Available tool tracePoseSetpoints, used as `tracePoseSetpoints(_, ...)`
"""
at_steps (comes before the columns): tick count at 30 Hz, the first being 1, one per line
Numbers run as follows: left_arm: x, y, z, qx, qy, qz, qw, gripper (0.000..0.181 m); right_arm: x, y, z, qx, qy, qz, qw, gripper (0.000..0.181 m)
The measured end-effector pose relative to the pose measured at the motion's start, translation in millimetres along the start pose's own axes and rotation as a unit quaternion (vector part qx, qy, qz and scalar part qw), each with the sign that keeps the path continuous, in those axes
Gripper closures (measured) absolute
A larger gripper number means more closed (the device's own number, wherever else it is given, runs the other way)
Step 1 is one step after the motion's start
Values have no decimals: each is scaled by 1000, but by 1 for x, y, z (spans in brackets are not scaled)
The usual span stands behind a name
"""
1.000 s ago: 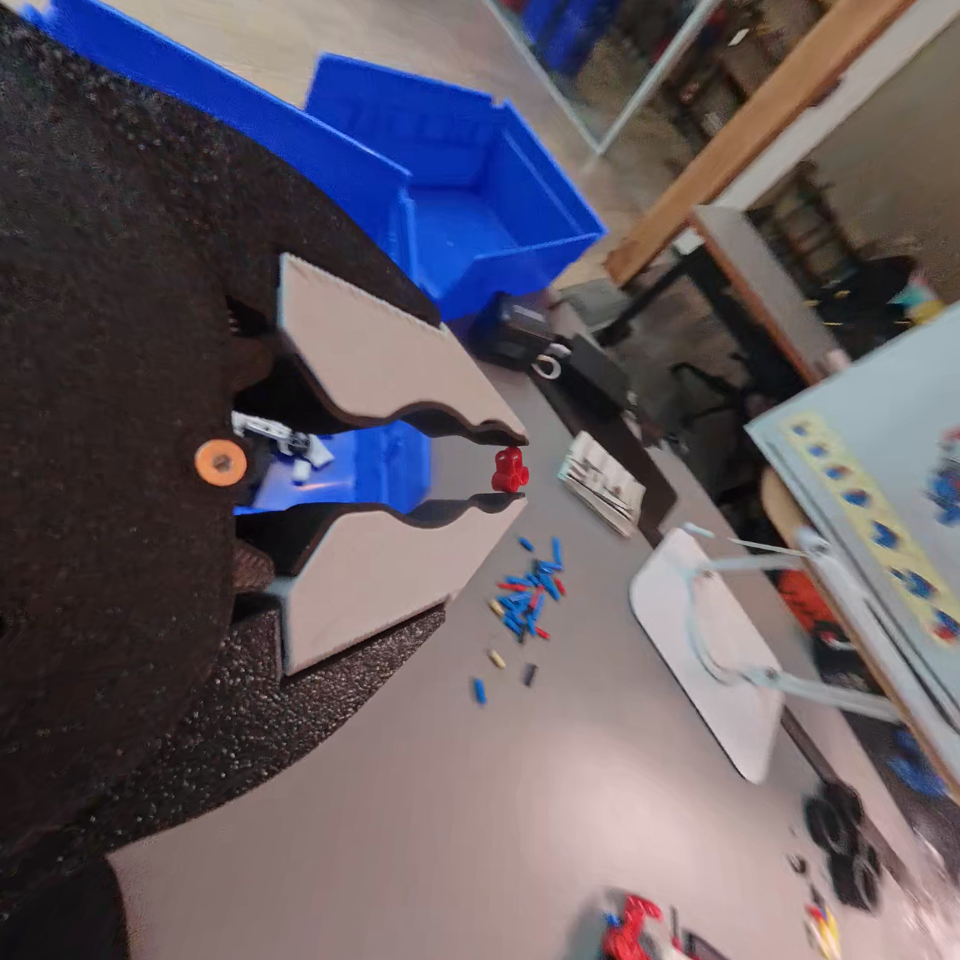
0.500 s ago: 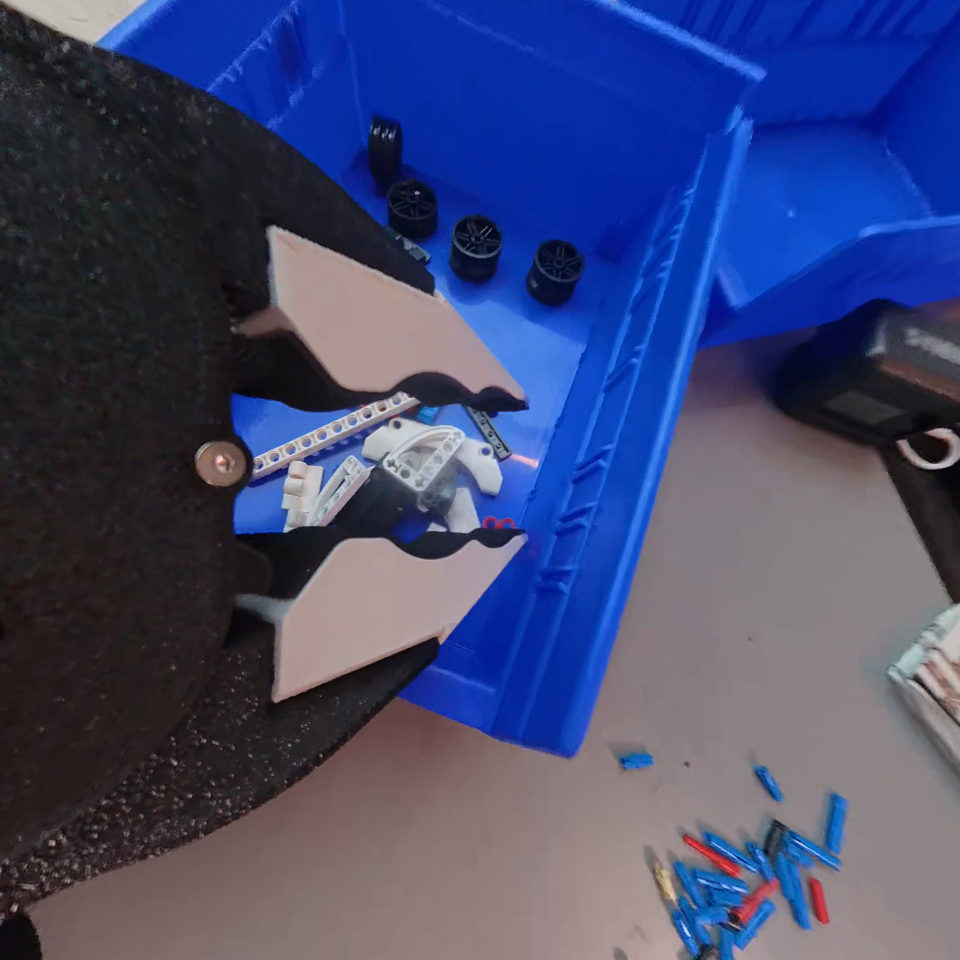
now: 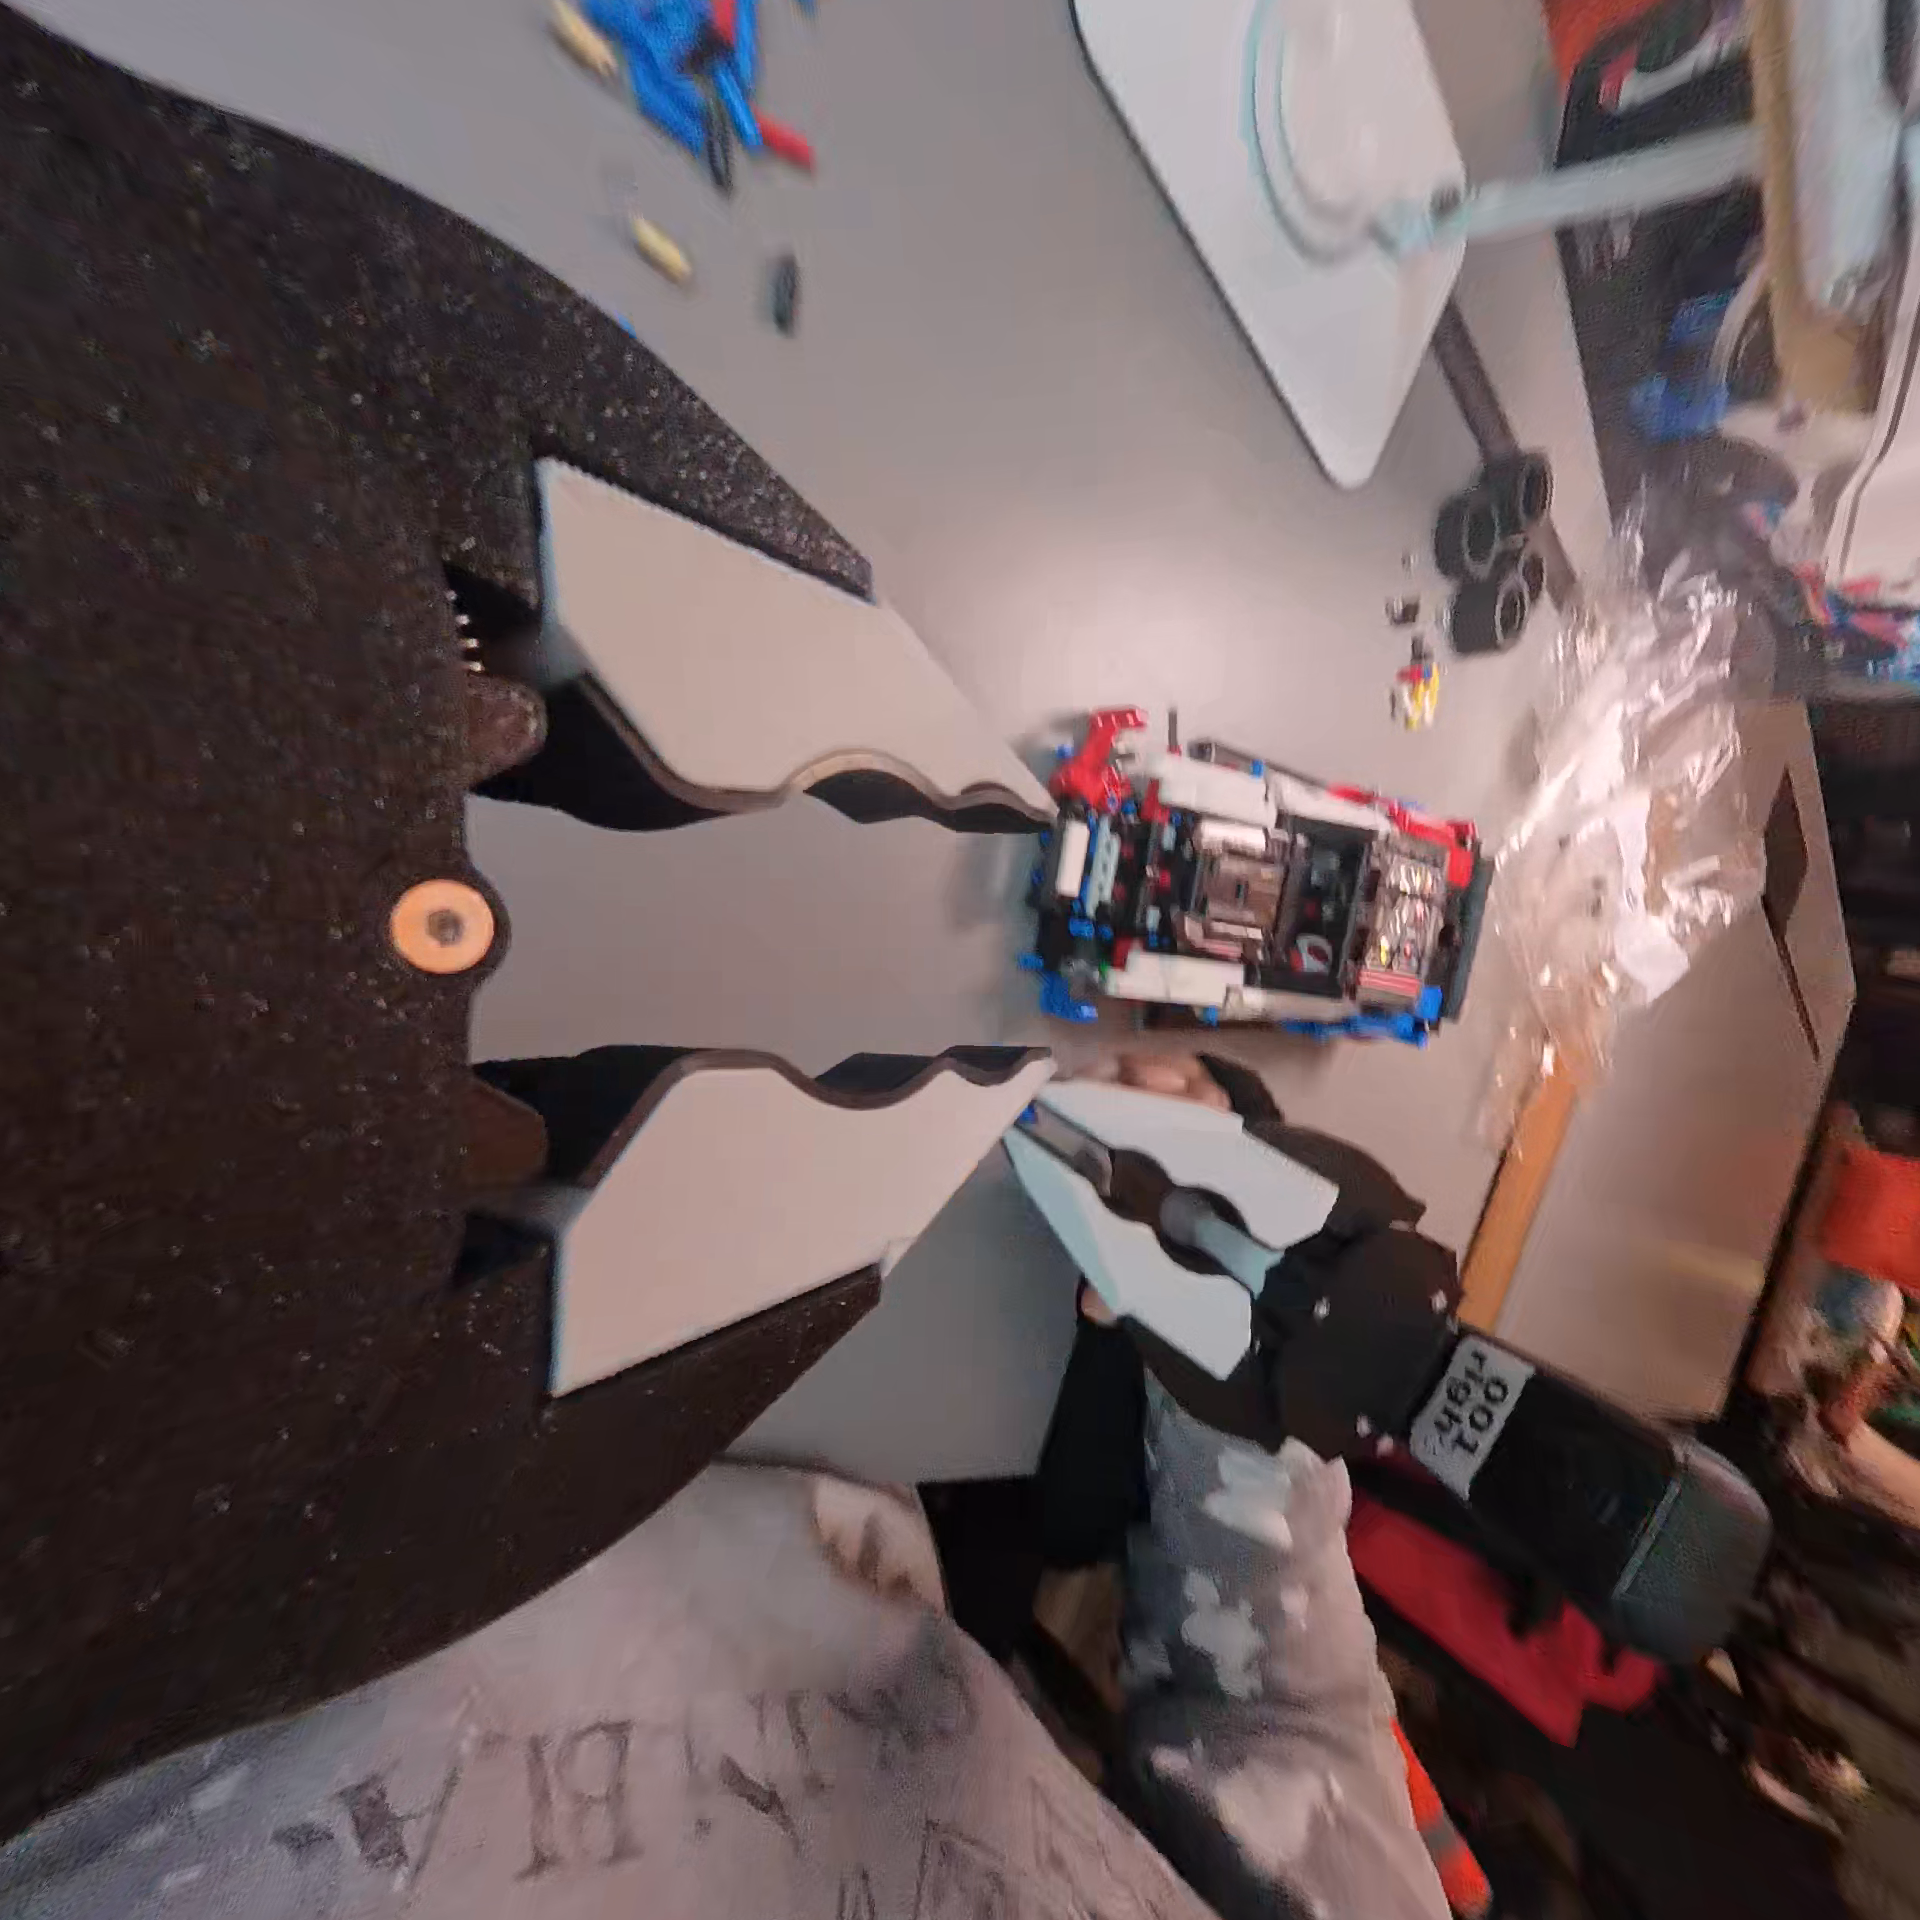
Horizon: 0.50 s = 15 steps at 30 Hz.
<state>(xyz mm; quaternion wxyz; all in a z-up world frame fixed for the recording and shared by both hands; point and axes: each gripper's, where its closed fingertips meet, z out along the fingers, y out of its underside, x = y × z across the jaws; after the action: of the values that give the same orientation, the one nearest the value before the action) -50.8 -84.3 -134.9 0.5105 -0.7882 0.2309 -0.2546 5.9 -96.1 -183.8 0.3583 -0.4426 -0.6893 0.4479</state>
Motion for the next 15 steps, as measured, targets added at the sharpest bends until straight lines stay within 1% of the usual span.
tracePoseSetpoints(1,11,0,13,11,34,-13,999,141,7,-10,-5,29,20,-1,999,175)
tracePoseSetpoints(3,27,-3,33,34,85,-35,995,143,18,-22,-13,63,54,-4,997,176)
tracePoseSetpoints(5,35,-7,47,44,119,-62,990,150,24,-30,-19,92,79,-4,993,176)
tracePoseSetpoints(7,38,-11,56,46,138,-83,986,156,29,-34,-24,108,99,-6,989,176)
tracePoseSetpoints(11,36,-13,59,57,150,-90,983,167,35,-34,-29,113,127,-24,985,176)
tracePoseSetpoints(12,36,-11,58,59,153,-89,982,169,36,-34,-29,113,126,-25,985,176)
tracePoseSetpoints(13,37,-9,56,58,160,-91,981,174,35,-33,-28,111,122,-24,986,176)
tracePoseSetpoints(15,38,-4,55,57,166,-96,980,175,33,-30,-26,109,109,-19,988,176)
